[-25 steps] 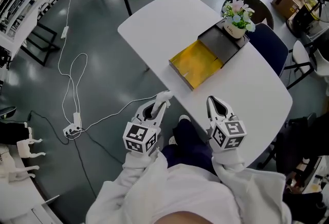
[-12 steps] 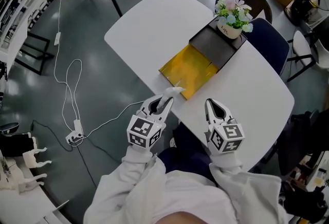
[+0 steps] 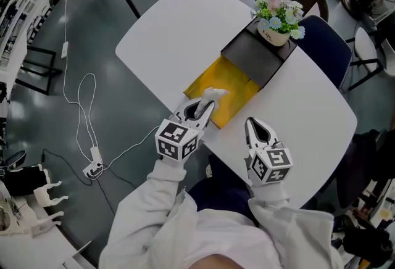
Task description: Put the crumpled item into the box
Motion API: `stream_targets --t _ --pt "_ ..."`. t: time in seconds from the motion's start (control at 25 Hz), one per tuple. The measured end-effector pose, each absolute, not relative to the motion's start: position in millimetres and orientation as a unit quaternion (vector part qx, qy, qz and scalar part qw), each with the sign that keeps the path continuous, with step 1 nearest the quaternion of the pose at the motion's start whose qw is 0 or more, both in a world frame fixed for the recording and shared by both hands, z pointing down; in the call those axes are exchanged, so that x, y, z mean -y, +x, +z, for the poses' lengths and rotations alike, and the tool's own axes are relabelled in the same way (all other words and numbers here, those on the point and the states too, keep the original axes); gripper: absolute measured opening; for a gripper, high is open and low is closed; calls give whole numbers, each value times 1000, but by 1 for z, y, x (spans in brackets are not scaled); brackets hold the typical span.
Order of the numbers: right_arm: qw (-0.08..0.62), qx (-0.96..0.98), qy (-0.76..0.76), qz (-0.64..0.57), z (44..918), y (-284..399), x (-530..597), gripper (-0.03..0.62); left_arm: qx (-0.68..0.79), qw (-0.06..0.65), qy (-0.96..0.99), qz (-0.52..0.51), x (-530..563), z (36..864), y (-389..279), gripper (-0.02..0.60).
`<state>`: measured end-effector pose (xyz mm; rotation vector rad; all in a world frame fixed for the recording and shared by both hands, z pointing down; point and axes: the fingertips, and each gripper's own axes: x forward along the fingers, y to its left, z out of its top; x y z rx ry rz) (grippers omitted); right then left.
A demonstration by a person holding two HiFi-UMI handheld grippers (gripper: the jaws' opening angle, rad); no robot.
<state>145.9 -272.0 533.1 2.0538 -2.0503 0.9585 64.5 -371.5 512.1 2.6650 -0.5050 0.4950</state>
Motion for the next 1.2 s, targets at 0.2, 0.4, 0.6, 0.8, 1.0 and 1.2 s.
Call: stream_targets --t 0.2,0.4,0.6,0.8,1.0,1.2 --pt "36 661 674 328 542 153 277 37 157 265 933 189 394 532 87 61" --pt "31 656 674 337 548 163 288 37 89 293 915 264 398 559 112 61" --pt "24 654 674 343 551 169 298 37 14 304 894 328 390 578 133 61" --pt "24 652 671 353 557 175 300 37 -8 340 865 368 390 596 149 61" --pt "23 655 664 360 562 177 301 37 -18 316 849 423 387 614 148 61" --pt "25 656 659 367 568 181 301 37 -14 312 845 435 390 626 148 64"
